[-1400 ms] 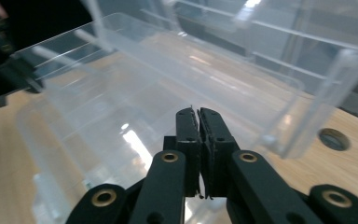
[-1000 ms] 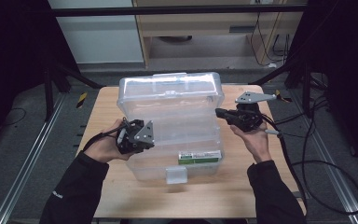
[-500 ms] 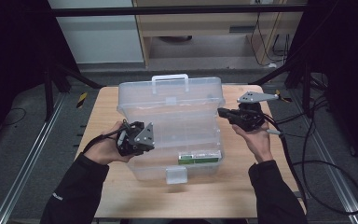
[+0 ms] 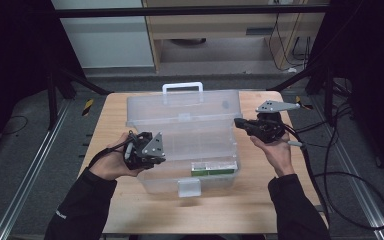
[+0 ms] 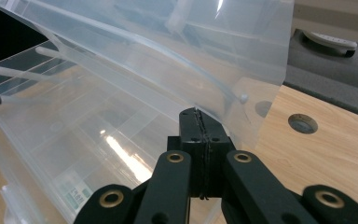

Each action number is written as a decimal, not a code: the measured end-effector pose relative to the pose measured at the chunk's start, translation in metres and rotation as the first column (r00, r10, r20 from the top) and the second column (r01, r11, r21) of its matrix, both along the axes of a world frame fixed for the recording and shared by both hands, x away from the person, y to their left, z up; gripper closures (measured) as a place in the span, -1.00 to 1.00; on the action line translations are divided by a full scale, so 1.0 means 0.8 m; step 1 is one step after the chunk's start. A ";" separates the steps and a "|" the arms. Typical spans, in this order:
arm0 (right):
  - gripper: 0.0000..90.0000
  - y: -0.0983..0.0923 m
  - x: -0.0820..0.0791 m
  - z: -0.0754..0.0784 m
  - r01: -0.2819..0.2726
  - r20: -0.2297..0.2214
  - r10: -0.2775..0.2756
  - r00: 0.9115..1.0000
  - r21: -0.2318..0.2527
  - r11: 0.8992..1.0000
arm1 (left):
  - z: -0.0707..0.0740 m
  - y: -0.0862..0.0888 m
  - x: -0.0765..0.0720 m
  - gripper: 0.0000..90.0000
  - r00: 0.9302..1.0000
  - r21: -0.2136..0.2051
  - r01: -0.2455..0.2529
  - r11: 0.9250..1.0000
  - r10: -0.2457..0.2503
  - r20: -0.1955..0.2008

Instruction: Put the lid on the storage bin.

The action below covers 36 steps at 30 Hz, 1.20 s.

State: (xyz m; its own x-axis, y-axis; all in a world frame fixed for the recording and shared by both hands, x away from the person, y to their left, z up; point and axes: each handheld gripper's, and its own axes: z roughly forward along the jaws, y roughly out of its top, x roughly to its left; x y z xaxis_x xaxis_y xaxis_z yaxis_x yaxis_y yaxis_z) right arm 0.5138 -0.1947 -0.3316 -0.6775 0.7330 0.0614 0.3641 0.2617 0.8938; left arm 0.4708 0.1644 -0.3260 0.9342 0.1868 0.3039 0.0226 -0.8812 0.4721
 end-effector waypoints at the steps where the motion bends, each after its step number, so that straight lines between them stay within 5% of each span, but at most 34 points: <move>1: 1.00 0.000 -0.001 0.000 0.001 -0.002 -0.001 1.000 0.001 1.000 | 0.002 0.002 -0.001 0.73 1.000 -0.012 -0.006 1.000 0.006 -0.003; 7: 1.00 0.000 -0.003 -0.002 -0.004 -0.002 0.004 1.000 0.001 1.000 | 0.010 0.017 -0.008 0.58 0.997 -0.088 -0.069 0.994 0.070 0.013; 8: 1.00 0.000 -0.003 -0.002 -0.006 -0.004 0.006 1.000 0.001 1.000 | 0.010 0.020 -0.012 0.54 0.994 -0.095 -0.106 0.990 0.104 -0.021; 10: 1.00 0.000 -0.003 -0.003 -0.010 -0.004 0.010 1.000 0.002 1.000 | 0.012 0.030 -0.009 0.52 0.995 -0.119 -0.098 0.988 0.101 0.017; 13: 1.00 -0.001 -0.004 -0.003 -0.013 -0.005 0.013 1.000 0.000 1.000 | 0.013 0.044 -0.011 0.50 0.991 -0.132 -0.124 0.983 0.128 0.023; 20: 1.00 -0.001 -0.006 -0.004 -0.017 -0.006 0.017 1.000 -0.006 1.000 | 0.013 0.082 -0.017 0.50 0.980 -0.181 -0.191 0.965 0.199 0.025; 36: 1.00 -0.001 -0.011 -0.009 -0.019 -0.010 0.019 1.000 -0.015 1.000 | -0.015 0.143 -0.006 0.51 0.937 -0.224 -0.346 0.911 0.349 -0.031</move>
